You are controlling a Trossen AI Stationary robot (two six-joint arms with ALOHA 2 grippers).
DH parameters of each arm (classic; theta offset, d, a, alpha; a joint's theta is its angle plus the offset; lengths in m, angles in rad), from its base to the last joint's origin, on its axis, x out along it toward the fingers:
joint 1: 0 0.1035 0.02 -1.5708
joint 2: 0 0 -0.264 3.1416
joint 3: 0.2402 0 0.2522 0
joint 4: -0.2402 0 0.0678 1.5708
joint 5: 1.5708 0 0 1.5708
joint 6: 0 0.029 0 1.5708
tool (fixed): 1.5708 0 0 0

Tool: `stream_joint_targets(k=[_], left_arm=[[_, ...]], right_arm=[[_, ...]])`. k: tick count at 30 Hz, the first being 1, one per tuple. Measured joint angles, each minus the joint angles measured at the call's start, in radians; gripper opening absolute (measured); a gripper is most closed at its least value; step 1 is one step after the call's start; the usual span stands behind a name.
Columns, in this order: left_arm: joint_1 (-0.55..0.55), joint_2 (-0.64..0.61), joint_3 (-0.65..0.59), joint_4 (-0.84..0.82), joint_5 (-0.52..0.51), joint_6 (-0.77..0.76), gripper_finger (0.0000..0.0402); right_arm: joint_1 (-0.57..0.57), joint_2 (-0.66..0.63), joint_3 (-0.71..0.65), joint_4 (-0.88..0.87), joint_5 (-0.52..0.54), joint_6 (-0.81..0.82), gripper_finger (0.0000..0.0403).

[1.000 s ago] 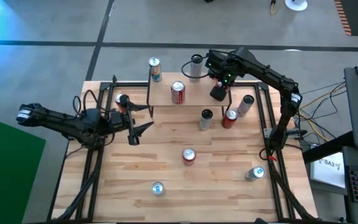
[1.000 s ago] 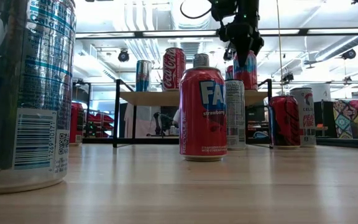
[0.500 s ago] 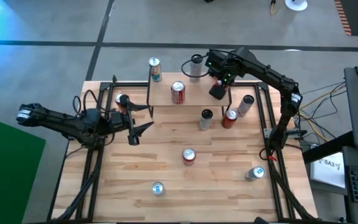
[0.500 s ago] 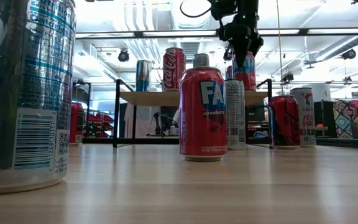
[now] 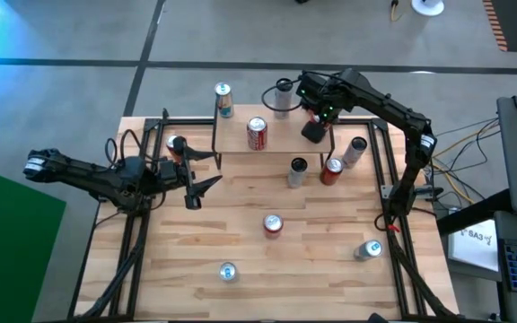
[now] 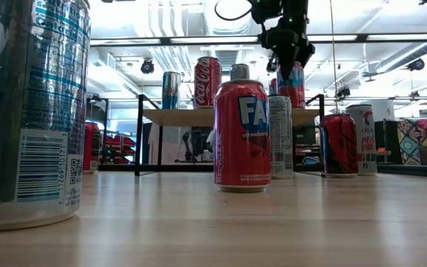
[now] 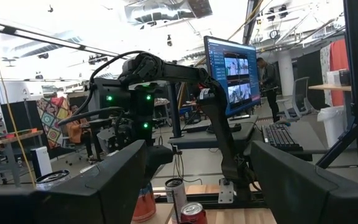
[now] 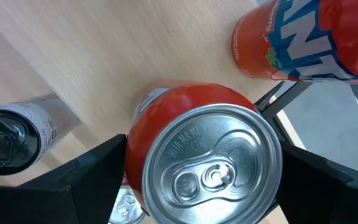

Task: Place canned beverage on shelf
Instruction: Put the bottom red soda can on the shelf

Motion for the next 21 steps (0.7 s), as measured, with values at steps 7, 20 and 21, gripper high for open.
stream_joint_targets(k=[7,20,21], left_arm=[[0.000,0.000,0.000,-0.007,0.000,0.000,0.0275],[0.000,0.000,0.000,-0.015,0.000,0.000,0.0274],[0.000,0.000,0.000,-0.015,0.000,0.000,0.0275]], right_arm=[[0.000,-0.001,0.026,0.005,0.002,0.041,0.0343],[0.000,-0.002,0.140,0.000,0.098,0.053,0.0343],[0.001,-0.002,0.150,0.000,0.098,0.052,0.0343]])
